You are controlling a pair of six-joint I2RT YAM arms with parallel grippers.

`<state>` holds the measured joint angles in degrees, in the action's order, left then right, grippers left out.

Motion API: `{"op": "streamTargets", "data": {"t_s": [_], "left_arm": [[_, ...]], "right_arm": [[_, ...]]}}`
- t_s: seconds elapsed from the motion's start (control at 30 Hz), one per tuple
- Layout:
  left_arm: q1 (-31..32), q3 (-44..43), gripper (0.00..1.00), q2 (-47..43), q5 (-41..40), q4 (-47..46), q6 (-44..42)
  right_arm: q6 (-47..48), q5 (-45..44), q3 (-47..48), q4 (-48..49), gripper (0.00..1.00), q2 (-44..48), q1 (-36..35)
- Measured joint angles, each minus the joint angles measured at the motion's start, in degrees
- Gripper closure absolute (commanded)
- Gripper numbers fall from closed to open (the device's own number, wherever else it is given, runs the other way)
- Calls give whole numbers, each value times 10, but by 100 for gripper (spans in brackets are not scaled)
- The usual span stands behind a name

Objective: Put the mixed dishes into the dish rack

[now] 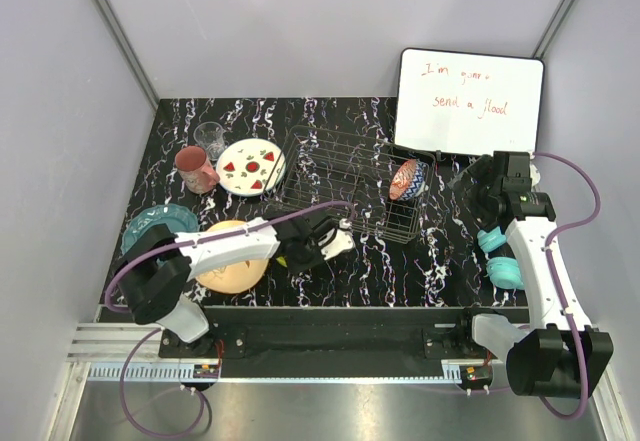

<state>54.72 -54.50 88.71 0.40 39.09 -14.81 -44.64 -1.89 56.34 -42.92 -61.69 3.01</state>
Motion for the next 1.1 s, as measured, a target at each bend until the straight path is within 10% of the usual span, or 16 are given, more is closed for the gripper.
{"op": "streamTargets", "data": {"t_s": [0.27, 0.57, 0.8, 1.1], "left_arm": [[-2, -90, 100, -6, 4, 89, 6], [-99, -516, 100, 8, 231, 173, 65], [-204, -537, 100, 120, 516, -119, 406], [-150, -499, 100, 291, 577, -372, 722]], "right_arm": [[0, 0, 0, 1, 0, 0, 0], [3, 0, 0, 3, 0, 0, 0], [5, -1, 0, 2, 0, 0, 0], [9, -5, 0, -2, 0, 0, 0]]}}
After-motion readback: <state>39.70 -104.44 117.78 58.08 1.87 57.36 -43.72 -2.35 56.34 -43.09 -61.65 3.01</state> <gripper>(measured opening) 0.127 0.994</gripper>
